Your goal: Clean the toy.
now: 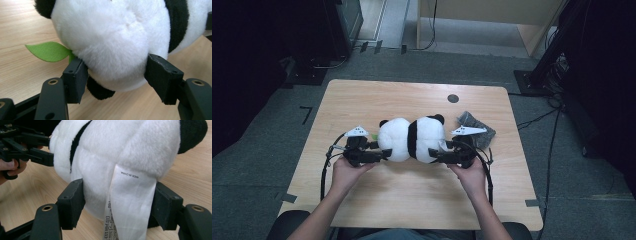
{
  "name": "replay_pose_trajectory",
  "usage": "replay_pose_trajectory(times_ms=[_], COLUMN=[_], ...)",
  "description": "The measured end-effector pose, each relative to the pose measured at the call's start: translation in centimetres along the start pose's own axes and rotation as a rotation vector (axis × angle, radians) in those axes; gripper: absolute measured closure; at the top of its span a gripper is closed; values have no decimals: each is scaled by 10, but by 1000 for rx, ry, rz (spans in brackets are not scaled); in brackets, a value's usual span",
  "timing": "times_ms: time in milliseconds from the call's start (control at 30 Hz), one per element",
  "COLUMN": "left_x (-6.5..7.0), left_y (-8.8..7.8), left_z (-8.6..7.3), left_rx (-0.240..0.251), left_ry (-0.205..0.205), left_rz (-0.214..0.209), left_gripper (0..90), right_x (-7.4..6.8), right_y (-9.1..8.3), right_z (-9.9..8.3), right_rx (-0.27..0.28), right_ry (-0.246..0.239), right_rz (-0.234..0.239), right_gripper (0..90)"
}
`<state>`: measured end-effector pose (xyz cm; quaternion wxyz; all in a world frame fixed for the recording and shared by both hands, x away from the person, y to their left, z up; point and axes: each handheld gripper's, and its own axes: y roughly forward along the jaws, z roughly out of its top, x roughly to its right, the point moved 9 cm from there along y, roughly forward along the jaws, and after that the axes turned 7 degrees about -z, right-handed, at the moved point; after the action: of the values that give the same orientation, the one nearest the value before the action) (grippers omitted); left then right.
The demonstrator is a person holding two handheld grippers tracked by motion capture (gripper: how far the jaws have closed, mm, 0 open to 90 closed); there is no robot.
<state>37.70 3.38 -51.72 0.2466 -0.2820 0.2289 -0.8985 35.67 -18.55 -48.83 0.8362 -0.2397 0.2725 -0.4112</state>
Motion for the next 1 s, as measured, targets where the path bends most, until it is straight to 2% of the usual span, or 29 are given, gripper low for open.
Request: replay_pose_trajectory(times_ms=[67, 133, 267, 433, 633, 700, 767, 833, 867, 900, 1000], left_x=[-3, -6, -12, -14, -14, -15, -15, -15, -16, -16, -16], left_y=[4, 4, 6, 8, 9, 10, 10, 10, 10, 10, 10], left_z=[-1, -1, 0, 2, 3, 3, 4, 4, 5, 5, 6], left_rx=[-7, 0, 16, 40, 54, 55, 61, 65, 68, 69, 76], left_ry=[0, 0, 15, 19, 20, 22, 21, 14, 15, 16, 35], left_rz=[17, 25, 41, 36, 32, 34, 28, 25, 27, 27, 36], left_gripper=[350, 345, 337, 333, 329, 326, 322, 323, 323, 322, 313], right_x=[4, 7, 10, 13, 16, 15, 16, 16, 16, 14, 12], right_y=[6, 9, 14, 17, 20, 21, 23, 27, 29, 31, 30], right_z=[-1, 0, 2, 2, 0, 0, -2, -5, -8, -9, -5], right_rx=[-13, 6, 20, 53, 101, 98, 89, 39, 13, 10, 6], right_ry=[5, 13, -15, -28, -59, -62, -90, -87, -107, -133, -154], right_rz=[-5, 4, -4, -5, -28, -29, -31, -31, -48, -67, -93], right_gripper=[327, 327, 314, 309, 307, 299, 261, 207, 199, 185, 171])
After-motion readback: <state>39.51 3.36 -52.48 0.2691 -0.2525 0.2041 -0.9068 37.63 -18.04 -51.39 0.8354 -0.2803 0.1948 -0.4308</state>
